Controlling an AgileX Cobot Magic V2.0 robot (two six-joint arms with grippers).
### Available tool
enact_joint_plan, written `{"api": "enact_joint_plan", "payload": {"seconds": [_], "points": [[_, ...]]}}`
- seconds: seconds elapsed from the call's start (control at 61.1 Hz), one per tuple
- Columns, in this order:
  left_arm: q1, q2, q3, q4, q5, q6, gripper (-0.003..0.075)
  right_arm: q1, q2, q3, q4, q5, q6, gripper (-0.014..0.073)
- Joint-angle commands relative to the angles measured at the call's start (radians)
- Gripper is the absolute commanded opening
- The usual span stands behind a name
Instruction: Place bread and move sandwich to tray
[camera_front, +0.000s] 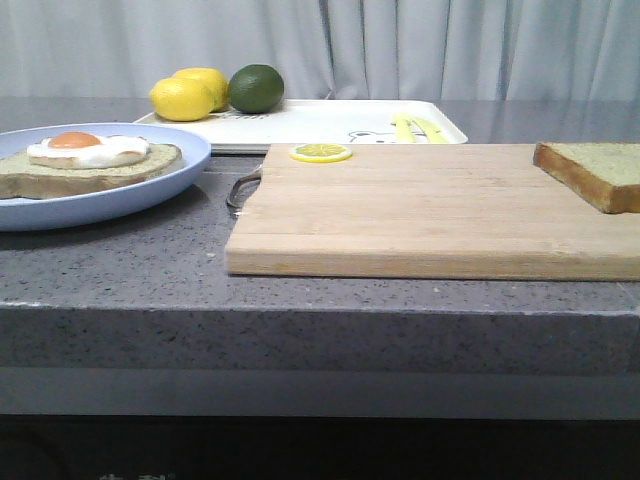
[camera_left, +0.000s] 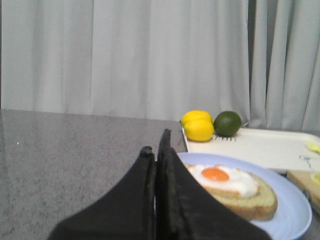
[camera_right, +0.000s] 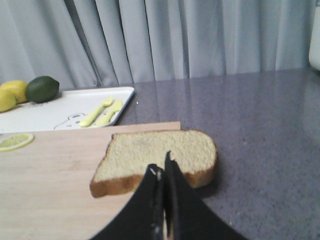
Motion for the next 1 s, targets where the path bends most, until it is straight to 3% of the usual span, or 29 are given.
{"api": "enact_joint_plan", "payload": {"seconds": [0.0,0.278,0.442,0.622,0.982], "points": [[0.002,-0.013,-0.128,-0.052,-0.032,-0.012,-0.002,-0.004,-0.009,-0.12,0.0,-0.019,-0.008,-0.0116],[0.002,0.14,-0.578,-0.057,0.312,-0.012,-0.002,-0.004,0.187,-0.471,-0.001,0.245,-0.008,-0.0116],[0.002,0.281,-0.742,-0.057,0.523,-0.01,-0.002,-0.004,0.35,-0.611,-0.001,0.414,-0.008,-0.0116],[0.002,0.396,-0.785,-0.057,0.596,-0.01,-0.002,-0.004,0.509,-0.659,0.0,0.538,-0.008,-0.0116],[0.002,0.511,-0.781,-0.057,0.632,-0.01,-0.002,-0.004,0.692,-0.657,0.0,0.562,-0.008,-0.0116]]}}
